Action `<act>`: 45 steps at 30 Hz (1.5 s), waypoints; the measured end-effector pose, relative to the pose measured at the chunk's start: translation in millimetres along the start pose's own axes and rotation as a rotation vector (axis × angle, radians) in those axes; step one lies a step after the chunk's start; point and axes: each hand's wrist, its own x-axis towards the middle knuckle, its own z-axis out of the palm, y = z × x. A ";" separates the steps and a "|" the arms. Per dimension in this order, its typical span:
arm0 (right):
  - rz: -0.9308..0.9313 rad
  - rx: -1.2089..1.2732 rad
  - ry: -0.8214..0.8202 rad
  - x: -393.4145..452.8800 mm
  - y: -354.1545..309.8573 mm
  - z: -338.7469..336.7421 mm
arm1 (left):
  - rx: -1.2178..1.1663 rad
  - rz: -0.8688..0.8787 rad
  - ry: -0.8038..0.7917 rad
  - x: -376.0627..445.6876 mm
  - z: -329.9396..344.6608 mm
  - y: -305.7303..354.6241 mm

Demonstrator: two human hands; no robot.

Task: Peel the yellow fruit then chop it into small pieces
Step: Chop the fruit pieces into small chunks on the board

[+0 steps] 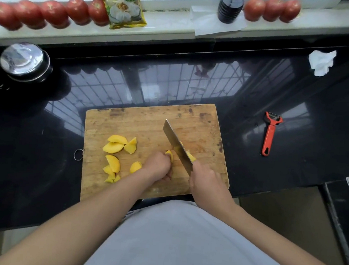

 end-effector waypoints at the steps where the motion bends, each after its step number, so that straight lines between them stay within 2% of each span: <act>1: -0.022 -0.026 0.001 -2.1 -0.9 -0.4 | 0.020 0.018 0.019 1.3 2.0 -1.7; 7: -0.081 -0.120 -0.021 -7.4 -5.0 -4.0 | 0.009 0.037 0.013 4.7 2.7 -0.2; 16: -0.039 -0.154 -0.065 7.0 -13.1 7.1 | 0.042 -0.019 0.006 4.1 1.1 3.0; 24: -0.050 -0.024 0.011 22.8 -9.6 1.7 | 0.049 0.009 -0.004 0.0 0.0 3.9; 36: -0.074 -0.128 -0.061 -10.8 1.3 -2.4 | 0.139 0.056 0.020 0.8 0.7 2.7; 42: -0.027 -0.155 -0.129 -11.4 1.1 -1.3 | 0.112 0.047 0.011 2.2 0.6 3.4; 45: -0.035 -0.127 -0.113 3.2 -8.8 4.7 | 0.081 0.019 0.008 3.0 1.2 2.6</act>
